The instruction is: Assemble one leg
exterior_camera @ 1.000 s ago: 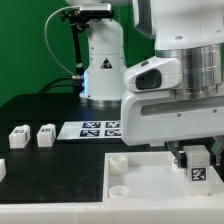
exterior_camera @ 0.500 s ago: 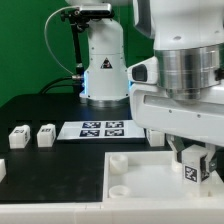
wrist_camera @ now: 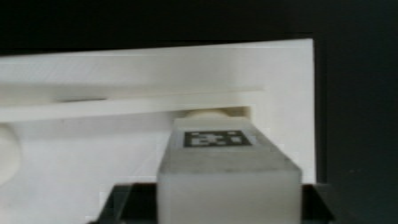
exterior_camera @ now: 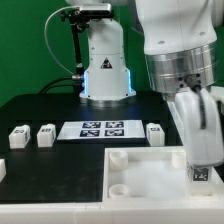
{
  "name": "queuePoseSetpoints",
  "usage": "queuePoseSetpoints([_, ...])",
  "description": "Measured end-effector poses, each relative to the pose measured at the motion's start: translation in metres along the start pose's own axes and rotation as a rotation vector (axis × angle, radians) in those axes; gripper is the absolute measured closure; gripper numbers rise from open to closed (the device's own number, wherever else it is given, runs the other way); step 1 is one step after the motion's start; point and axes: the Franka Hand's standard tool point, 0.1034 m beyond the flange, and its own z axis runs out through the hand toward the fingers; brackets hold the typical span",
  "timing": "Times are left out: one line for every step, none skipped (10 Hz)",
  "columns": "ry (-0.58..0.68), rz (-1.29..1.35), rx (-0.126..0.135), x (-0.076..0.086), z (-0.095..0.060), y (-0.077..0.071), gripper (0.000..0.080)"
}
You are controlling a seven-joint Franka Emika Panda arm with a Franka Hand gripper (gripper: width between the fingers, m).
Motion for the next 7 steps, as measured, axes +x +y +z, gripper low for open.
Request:
queuePoseSetpoints([0.001,0.092,0.001,0.0,-0.0004,-0.0001,0.0509])
queuePoseSetpoints([0.012,0.149,0.004,-0.0003,-0.0008,0.0001,0.0508])
queuePoseSetpoints([0.032,0.146,0.007,0.0004,-0.0015,0.0005,0.0508])
queuePoseSetpoints([0.029,0.135,0.004,0.0001,0.0001,0.0017,0.0419])
queuePoseSetpoints([0.027,0.136,0.004,-0.0003,0.0002,0.0017,0.0419])
queuePoseSetpoints([0.027,0.133,0.004,-0.0007,0.0003,0.0018,0.0247])
queuePoseSetpoints([0.027,0.129,0.004,-0.0027,0.0,0.0022,0.017])
